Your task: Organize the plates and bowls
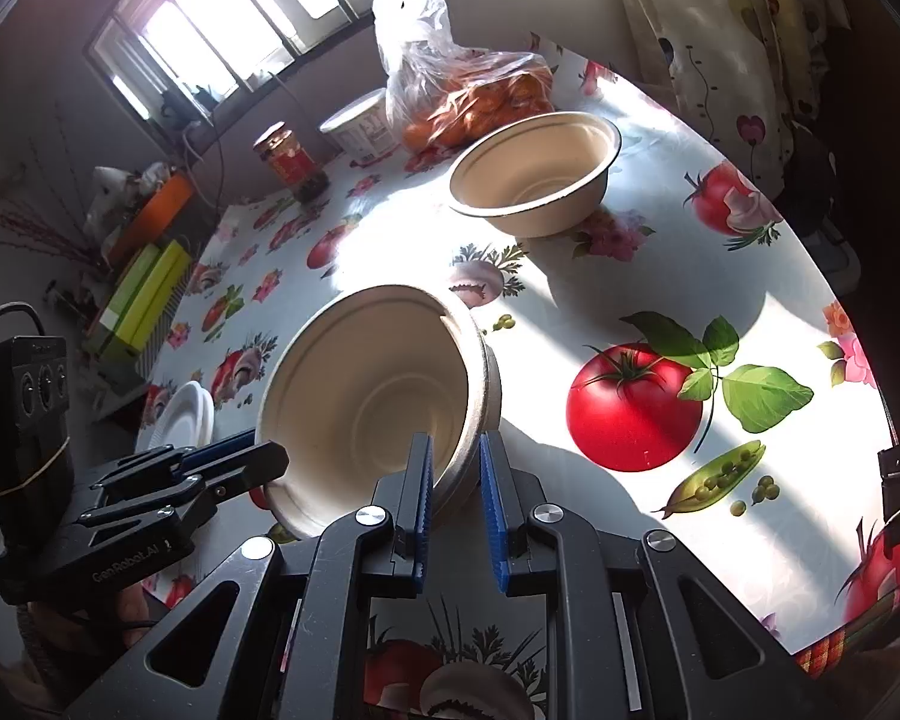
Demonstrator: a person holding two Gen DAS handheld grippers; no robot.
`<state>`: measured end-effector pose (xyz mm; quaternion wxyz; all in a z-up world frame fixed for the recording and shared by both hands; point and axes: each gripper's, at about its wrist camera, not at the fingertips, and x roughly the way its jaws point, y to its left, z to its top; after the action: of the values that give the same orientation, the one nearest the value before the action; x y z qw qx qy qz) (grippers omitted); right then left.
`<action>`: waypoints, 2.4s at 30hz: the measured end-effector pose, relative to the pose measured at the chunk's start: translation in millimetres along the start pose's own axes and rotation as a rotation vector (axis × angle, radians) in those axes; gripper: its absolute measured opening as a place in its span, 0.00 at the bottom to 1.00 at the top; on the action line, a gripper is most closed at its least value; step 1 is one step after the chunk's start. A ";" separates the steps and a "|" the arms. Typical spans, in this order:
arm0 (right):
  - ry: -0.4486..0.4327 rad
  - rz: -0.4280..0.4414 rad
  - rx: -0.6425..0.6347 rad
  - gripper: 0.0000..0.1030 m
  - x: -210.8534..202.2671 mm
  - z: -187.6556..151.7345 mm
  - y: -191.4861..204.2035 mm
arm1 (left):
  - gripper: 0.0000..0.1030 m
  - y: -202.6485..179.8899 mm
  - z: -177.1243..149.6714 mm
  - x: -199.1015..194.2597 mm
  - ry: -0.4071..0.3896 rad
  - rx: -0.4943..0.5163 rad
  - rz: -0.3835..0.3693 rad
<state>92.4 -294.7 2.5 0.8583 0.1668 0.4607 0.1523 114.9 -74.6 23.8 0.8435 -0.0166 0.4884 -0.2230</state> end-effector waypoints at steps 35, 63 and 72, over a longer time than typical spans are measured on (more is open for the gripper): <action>0.004 0.001 0.003 0.18 4.4 -1.0 -2.1 | 0.24 0.6 0.4 3.3 0.004 0.002 0.007; -0.008 0.006 0.046 0.31 4.4 3.0 -9.6 | 0.38 10.5 9.6 -0.3 -0.027 -0.026 0.002; -0.037 0.011 0.061 0.31 -3.5 16.4 -19.5 | 0.38 11.0 19.8 -7.5 -0.053 -0.017 -0.021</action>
<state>106.5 -316.1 5.3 0.8605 0.1982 0.4481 0.1397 132.1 -65.5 37.6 0.8536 -0.0345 0.4675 -0.2271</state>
